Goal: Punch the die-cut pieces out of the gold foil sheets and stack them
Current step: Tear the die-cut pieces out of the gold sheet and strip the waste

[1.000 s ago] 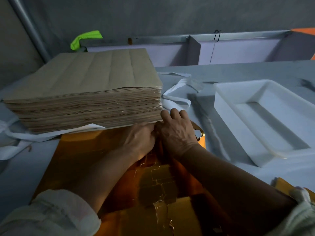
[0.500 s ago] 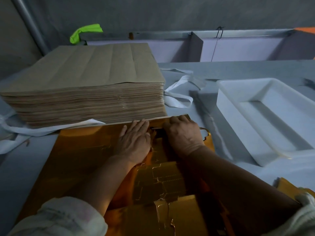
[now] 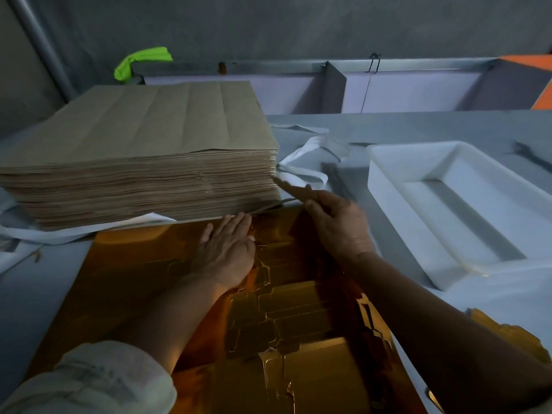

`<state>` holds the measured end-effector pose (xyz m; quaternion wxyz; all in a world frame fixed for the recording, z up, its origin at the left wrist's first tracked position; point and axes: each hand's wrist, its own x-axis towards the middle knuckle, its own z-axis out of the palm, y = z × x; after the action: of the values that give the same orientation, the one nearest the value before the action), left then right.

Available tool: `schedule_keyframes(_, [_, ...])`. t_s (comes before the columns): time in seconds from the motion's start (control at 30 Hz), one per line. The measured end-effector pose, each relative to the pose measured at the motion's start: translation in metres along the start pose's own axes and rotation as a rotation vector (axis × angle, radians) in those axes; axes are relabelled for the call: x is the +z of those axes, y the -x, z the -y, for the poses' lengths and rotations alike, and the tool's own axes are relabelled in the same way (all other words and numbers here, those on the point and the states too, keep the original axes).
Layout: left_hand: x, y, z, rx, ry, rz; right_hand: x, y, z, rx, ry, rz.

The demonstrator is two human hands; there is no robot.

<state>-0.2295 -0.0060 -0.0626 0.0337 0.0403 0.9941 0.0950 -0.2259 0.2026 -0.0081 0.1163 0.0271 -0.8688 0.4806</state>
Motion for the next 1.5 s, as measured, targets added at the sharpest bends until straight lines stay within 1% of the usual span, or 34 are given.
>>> schedule_keyframes(0.1, [-0.007,0.0,-0.002,-0.01,0.067,0.016,-0.004,0.002,0.0,0.186,-0.325,-0.059])
schedule_keyframes(0.17, [-0.016,0.001,-0.004,-0.03,0.128,0.06,-0.01,0.001,0.002,0.293,-0.541,-0.113])
schedule_keyframes(0.23, [-0.029,0.001,-0.009,-0.065,0.214,0.107,-0.018,0.0,0.001,0.384,-0.719,-0.154])
schedule_keyframes(0.27, [-0.035,0.002,-0.012,-0.089,0.259,0.098,-0.022,-0.001,-0.001,0.419,-0.776,-0.172])
schedule_keyframes(0.3, [-0.041,0.004,-0.015,-0.112,0.286,0.048,-0.026,-0.002,-0.002,0.446,-0.805,-0.183])
schedule_keyframes(0.33, [-0.046,0.007,-0.02,-0.119,0.271,-0.048,-0.029,-0.004,-0.004,0.467,-0.811,-0.186])
schedule_keyframes(0.4, [-0.055,0.01,-0.034,-0.061,0.185,-0.25,-0.033,-0.005,-0.005,0.491,-0.81,-0.169])
schedule_keyframes(0.43, [-0.058,0.011,-0.044,-0.016,0.199,-0.304,-0.034,-0.005,-0.005,0.485,-0.809,-0.159])
schedule_keyframes(0.47, [-0.062,0.01,-0.055,0.01,0.269,-0.303,-0.034,-0.005,-0.003,0.463,-0.803,-0.153])
schedule_keyframes(0.5, [-0.066,0.009,-0.066,0.01,0.416,-0.246,-0.033,-0.004,0.0,0.419,-0.772,-0.155])
schedule_keyframes(0.53, [-0.07,0.009,-0.078,-0.016,0.64,-0.126,-0.031,-0.001,0.003,0.349,-0.69,-0.166])
schedule_keyframes(0.6, [-0.082,0.012,-0.099,-0.071,1.23,0.199,-0.024,0.004,0.008,0.152,-0.384,-0.161])
schedule_keyframes(0.63, [-0.084,0.012,-0.105,-0.108,1.446,0.314,-0.02,0.009,0.01,0.041,-0.22,-0.13])
schedule_keyframes(0.67, [-0.084,0.011,-0.11,-0.139,1.569,0.351,-0.017,0.013,0.011,-0.075,-0.066,-0.09])
schedule_keyframes(0.7, [-0.084,0.01,-0.112,-0.173,1.613,0.328,-0.014,0.016,0.012,-0.192,0.084,-0.057])
schedule_keyframes(0.77, [-0.083,0.007,-0.114,-0.278,1.562,0.209,-0.01,0.021,0.012,-0.358,0.358,0.008])
schedule_keyframes(0.8, [-0.081,0.006,-0.113,-0.318,1.52,0.17,-0.008,0.022,0.011,-0.385,0.491,0.036])
schedule_keyframes(0.87, [-0.078,0.005,-0.11,-0.35,1.458,0.164,-0.004,0.025,0.009,-0.35,0.675,0.041])
schedule_keyframes(0.9, [-0.079,0.006,-0.109,-0.35,1.44,0.176,-0.003,0.026,0.009,-0.318,0.687,0.036])
schedule_keyframes(0.97, [-0.081,0.008,-0.109,-0.353,1.417,0.184,-0.002,0.026,0.01,-0.276,0.623,0.059])
schedule_keyframes(1.03, [-0.085,0.006,-0.105,-0.381,1.417,0.14,-0.004,0.023,0.009,-0.202,0.52,0.097])
schedule_keyframes(1.1, [-0.087,0.005,-0.097,-0.417,1.413,0.119,-0.012,0.017,0.007,-0.069,0.4,0.057])
schedule_keyframes(1.17, [-0.088,0.008,-0.089,-0.439,1.392,0.138,-0.023,0.007,0.005,0.087,0.331,-0.012])
schedule_keyframes(1.2, [-0.087,0.009,-0.086,-0.446,1.391,0.148,-0.029,0.001,0.005,0.168,0.298,-0.016])
schedule_keyframes(1.3, [-0.086,0.013,-0.077,-0.459,1.434,0.163,-0.04,-0.017,0.003,0.356,0.182,0.06])
schedule_keyframes(1.37, [-0.084,0.014,-0.073,-0.458,1.454,0.158,-0.039,-0.024,-0.001,0.453,0.024,0.102])
schedule_keyframes(1.43, [-0.082,0.015,-0.07,-0.457,1.445,0.151,-0.035,-0.026,-0.002,0.527,-0.12,0.141])
schedule_keyframes(1.5, [-0.081,0.016,-0.069,-0.454,1.432,0.143,-0.031,-0.027,-0.003,0.565,-0.153,0.185])
